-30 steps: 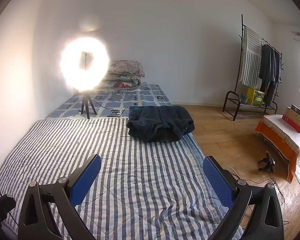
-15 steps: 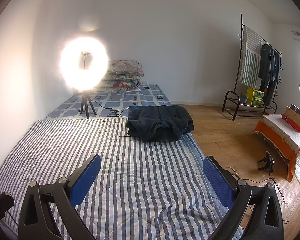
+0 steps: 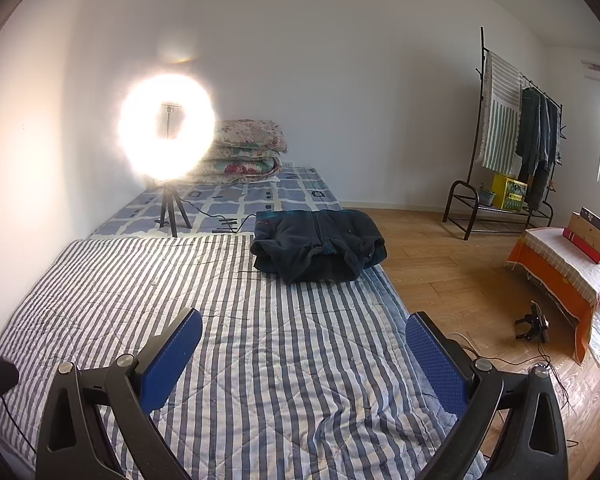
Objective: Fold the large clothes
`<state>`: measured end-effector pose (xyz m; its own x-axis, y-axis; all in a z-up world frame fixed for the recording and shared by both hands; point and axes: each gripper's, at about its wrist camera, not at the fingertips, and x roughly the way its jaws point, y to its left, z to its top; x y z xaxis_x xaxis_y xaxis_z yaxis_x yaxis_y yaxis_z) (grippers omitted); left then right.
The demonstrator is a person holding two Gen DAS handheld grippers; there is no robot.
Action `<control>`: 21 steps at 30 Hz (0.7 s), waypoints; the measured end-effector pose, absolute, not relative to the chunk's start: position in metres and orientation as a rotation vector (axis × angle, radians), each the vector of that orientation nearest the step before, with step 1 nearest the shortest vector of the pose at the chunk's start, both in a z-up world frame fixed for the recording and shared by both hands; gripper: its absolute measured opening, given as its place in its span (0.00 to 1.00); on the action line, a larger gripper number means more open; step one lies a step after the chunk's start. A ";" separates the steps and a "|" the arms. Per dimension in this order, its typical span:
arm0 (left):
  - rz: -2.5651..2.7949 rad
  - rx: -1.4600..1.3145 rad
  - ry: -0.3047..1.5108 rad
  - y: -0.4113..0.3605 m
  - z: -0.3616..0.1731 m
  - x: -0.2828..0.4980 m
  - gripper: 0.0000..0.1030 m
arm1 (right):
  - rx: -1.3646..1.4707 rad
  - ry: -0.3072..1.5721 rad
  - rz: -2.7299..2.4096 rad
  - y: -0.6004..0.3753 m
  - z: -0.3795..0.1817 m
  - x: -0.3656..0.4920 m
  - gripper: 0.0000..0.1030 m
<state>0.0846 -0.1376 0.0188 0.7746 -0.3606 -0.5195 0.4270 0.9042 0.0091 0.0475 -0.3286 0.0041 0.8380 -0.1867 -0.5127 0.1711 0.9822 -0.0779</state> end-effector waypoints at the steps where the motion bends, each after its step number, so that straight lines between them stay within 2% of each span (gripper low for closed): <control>1: -0.422 0.126 0.536 -0.137 0.019 0.086 1.00 | -0.030 0.545 -0.189 -0.329 0.004 0.047 1.00; 21: -0.365 0.125 0.486 -0.134 0.019 0.076 1.00 | -0.034 0.552 -0.192 -0.328 0.002 0.045 1.00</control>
